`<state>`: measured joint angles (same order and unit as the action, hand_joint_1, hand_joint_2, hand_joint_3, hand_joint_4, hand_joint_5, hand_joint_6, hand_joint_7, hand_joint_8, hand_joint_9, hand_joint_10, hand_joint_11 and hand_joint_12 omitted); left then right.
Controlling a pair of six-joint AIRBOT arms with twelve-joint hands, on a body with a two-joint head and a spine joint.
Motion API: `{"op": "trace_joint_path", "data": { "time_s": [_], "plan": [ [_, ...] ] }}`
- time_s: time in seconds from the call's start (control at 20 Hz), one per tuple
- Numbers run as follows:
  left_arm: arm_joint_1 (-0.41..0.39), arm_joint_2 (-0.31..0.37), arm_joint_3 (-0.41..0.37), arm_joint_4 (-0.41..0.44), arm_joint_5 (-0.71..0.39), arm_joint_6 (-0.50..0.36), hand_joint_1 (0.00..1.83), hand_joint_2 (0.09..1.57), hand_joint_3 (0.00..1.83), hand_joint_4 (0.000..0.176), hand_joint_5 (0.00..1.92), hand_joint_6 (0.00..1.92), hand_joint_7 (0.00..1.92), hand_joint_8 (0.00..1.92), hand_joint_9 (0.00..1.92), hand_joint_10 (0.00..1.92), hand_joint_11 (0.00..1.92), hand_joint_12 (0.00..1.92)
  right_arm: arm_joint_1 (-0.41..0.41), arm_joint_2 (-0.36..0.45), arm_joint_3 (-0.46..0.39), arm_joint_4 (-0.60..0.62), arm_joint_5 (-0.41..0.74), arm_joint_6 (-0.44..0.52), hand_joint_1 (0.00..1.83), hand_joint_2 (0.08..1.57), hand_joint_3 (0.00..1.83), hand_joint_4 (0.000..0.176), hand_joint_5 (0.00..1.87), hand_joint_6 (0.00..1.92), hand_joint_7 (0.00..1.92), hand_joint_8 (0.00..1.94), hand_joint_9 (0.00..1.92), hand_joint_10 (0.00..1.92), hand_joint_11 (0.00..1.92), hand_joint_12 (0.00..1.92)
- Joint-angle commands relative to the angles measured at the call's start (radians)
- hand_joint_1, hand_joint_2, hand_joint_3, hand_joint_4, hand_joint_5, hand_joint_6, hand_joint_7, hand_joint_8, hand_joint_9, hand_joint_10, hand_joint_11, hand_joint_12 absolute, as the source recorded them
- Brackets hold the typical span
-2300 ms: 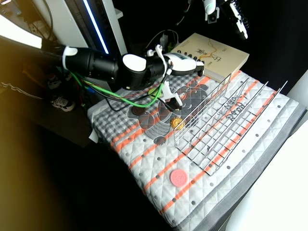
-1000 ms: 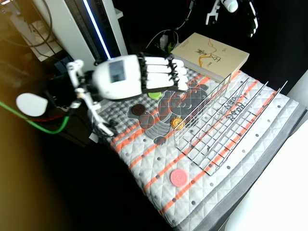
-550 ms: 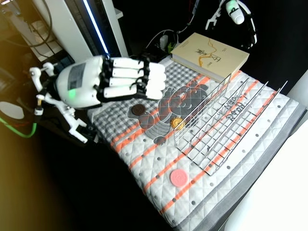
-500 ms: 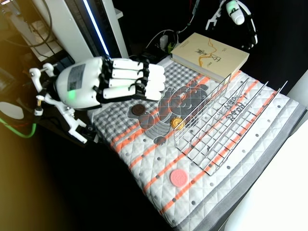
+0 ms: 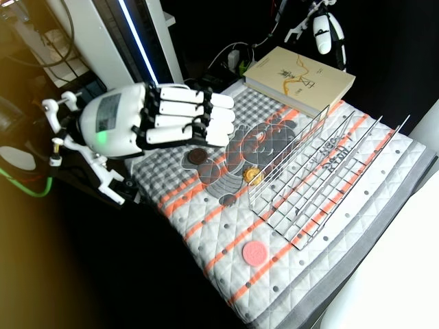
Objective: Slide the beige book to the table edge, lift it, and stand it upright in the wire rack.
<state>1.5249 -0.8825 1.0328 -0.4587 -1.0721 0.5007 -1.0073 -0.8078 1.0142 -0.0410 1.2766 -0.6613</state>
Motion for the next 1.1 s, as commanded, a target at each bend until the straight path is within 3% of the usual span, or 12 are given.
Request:
{"op": "trace_joint_path", "data": {
  "time_s": [0.0, 0.05, 0.2, 0.4, 0.55, 0.85, 1.05],
  "plan": [
    [-0.004, 0.0, -0.001, 0.004, -0.107, -0.025, 0.33, 1.07, 0.0, 0.0, 0.3, 0.0, 0.38, 0.01, 0.38, 0.02, 0.0, 1.13, 0.004, -0.002, 0.002, 0.03, 0.115, -0.001, 0.23, 1.31, 0.0, 0.0, 0.46, 0.0, 0.41, 0.0, 0.33, 0.0, 0.01, 0.7],
    [-0.005, 0.0, -0.002, 0.021, -0.112, -0.039, 0.34, 1.07, 0.0, 0.0, 0.27, 0.0, 0.37, 0.0, 0.35, 0.01, 0.0, 1.07, 0.0, -0.002, 0.002, 0.034, 0.115, -0.001, 0.24, 1.31, 0.0, 0.0, 0.45, 0.0, 0.41, 0.0, 0.32, 0.0, 0.0, 0.7],
    [-0.012, 0.006, -0.007, 0.061, -0.108, -0.05, 0.25, 1.05, 0.0, 0.0, 0.32, 0.0, 0.45, 0.02, 0.47, 0.03, 0.01, 1.19, -0.007, -0.002, 0.002, 0.041, 0.115, -0.001, 0.23, 1.32, 0.0, 0.0, 0.46, 0.0, 0.4, 0.0, 0.31, 0.0, 0.0, 0.75],
    [-0.012, 0.025, -0.021, 0.089, -0.119, -0.054, 0.27, 1.07, 0.0, 0.0, 0.38, 0.0, 0.45, 0.0, 0.51, 0.01, 0.04, 1.2, -0.013, -0.004, 0.001, 0.047, 0.114, -0.001, 0.24, 1.32, 0.0, 0.0, 0.45, 0.0, 0.38, 0.0, 0.31, 0.0, 0.0, 0.75],
    [-0.012, 0.031, -0.019, 0.093, -0.102, -0.047, 0.25, 1.06, 0.0, 0.0, 0.33, 0.0, 0.48, 0.01, 0.51, 0.01, 0.05, 1.25, -0.019, -0.006, 0.0, 0.05, 0.114, -0.001, 0.27, 1.31, 0.0, 0.0, 0.46, 0.0, 0.37, 0.0, 0.29, 0.0, 0.0, 0.69],
    [-0.012, 0.029, -0.018, 0.091, -0.084, -0.036, 0.24, 1.06, 0.0, 0.0, 0.33, 0.0, 0.51, 0.0, 0.54, 0.01, 0.14, 1.16, -0.023, -0.008, 0.0, 0.05, 0.114, -0.001, 0.25, 1.31, 0.0, 0.0, 0.47, 0.0, 0.38, 0.0, 0.31, 0.01, 0.02, 0.68],
    [-0.012, 0.029, -0.018, 0.091, -0.079, -0.032, 0.32, 1.03, 0.0, 0.0, 0.34, 0.0, 0.52, 0.0, 0.56, 0.01, 0.17, 1.19, -0.027, -0.007, 0.001, 0.025, 0.09, -0.001, 0.28, 1.31, 0.0, 0.0, 0.48, 0.0, 0.4, 0.0, 0.35, 0.0, 0.08, 0.63]
  ]
}}
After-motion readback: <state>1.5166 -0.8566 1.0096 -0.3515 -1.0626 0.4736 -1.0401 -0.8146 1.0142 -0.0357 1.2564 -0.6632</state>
